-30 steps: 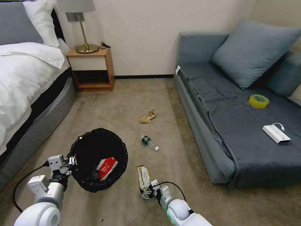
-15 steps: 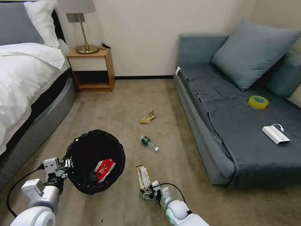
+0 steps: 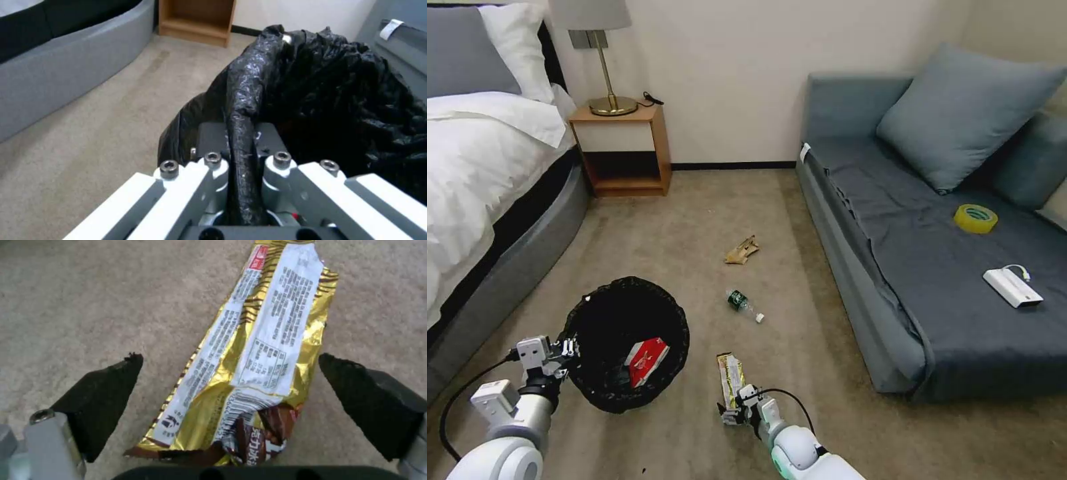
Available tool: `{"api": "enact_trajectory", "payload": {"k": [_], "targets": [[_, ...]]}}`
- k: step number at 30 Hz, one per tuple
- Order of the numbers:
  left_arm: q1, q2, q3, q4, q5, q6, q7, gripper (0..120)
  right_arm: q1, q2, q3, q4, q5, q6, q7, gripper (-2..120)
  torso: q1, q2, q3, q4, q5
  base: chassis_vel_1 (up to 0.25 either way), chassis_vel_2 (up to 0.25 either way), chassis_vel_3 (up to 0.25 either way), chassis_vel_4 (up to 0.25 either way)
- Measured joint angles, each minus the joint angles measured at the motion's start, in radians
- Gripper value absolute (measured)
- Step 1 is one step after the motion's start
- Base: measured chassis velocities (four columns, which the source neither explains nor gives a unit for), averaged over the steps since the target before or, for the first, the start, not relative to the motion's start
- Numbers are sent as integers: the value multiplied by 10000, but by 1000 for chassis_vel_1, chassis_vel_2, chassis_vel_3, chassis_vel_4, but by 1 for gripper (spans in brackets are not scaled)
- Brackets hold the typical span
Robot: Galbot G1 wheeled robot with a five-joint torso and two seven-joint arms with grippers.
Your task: Pick up the trash bin, then pick up the garbage on the floor and place it into the trash bin.
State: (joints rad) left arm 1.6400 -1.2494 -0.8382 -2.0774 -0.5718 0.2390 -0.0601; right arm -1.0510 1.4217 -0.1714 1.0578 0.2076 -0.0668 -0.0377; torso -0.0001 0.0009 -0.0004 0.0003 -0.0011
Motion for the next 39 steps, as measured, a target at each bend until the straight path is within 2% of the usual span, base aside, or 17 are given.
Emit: {"api": "enact_trajectory", "payload": {"k": [3, 9, 10, 13, 18, 20, 23, 24, 26, 28, 30, 31, 35, 39], "targets": [[-31, 24, 2, 60, -5, -11, 10, 4, 13, 19, 0, -50, -34, 12, 66, 99, 0, -2, 0, 0, 0, 0, 0, 0, 0], [-116, 98, 2, 170, -73, -43, 29, 4, 17, -13, 0, -25, -77, 56, 130, 77, 0, -6, 1, 2, 16, 0, 0, 0, 0], [-116, 98, 2, 170, -73, -43, 29, 4, 17, -13, 0, -25, -77, 56, 130, 77, 0, -6, 1, 2, 16, 0, 0, 0, 0], [-136, 108, 1, 198, -84, -64, 52, 4, 5, -138, -6, 203, 46, -19, 206, 65, 1, -15, 5, 1, 41, 0, 0, 0, 0], [-145, 80, 1, 255, -81, -106, 102, 4, -15, -292, -173, 355, 142, -174, 314, 61, 1, -14, 5, -2, 26, 0, 0, 0, 0], [-139, 73, 1, 265, -76, -134, 131, 4, -12, -466, -396, 464, 227, -248, 323, 54, 1, -14, 5, 0, 20, 0, 0, 0, 0], [-112, 71, -3, 276, -69, -164, 160, 4, 49, -741, -715, 637, 416, -340, 443, 50, 1, -14, 6, -5, 17, 0, 0, 0, 0], [-99, 67, -2, 279, -69, -175, 174, 4, 116, -904, -1034, 759, 627, -424, 534, 51, 1, -15, 6, -12, 9, 0, 0, 0, 0], [-86, 66, -3, 280, -68, -191, 187, 4, 187, -1040, -1284, 880, 814, -495, 579, 56, 1, -15, 7, -11, 10, 0, 0, 0, 0], [-67, 66, -31, 280, -69, -218, 207, 4, 347, -1356, -1720, 1116, 1163, -582, 623, 64, 1, -16, 9, -13, 27, 0, 0, 0, 0], [-52, 67, -71, 286, -74, -238, 227, 4, 455, -1588, -1934, 1255, 1418, -667, 655, 74, 2, -18, 11, -16, 26, 0, 0, 0, 0], [-52, 67, -71, 286, -74, -238, 227, 4, 455, -1588, -1934, 1255, 1418, -667, 655, 74, 2, -18, 11, -16, 26, 0, 0, 0, 0], [-6, 64, -173, 362, -92, -317, 311, 4, 788, -1777, -2040, 1555, 1824, -905, 815, 92, 2, -16, 8, -4, 17, 0, 0, 0, 0], [5, 70, -194, 405, -109, -347, 338, 4, 917, -1807, -2138, 1465, 1819, -914, 818, 98, 1, -15, 6, -4, 14, 0, 0, 0, 0]]}}
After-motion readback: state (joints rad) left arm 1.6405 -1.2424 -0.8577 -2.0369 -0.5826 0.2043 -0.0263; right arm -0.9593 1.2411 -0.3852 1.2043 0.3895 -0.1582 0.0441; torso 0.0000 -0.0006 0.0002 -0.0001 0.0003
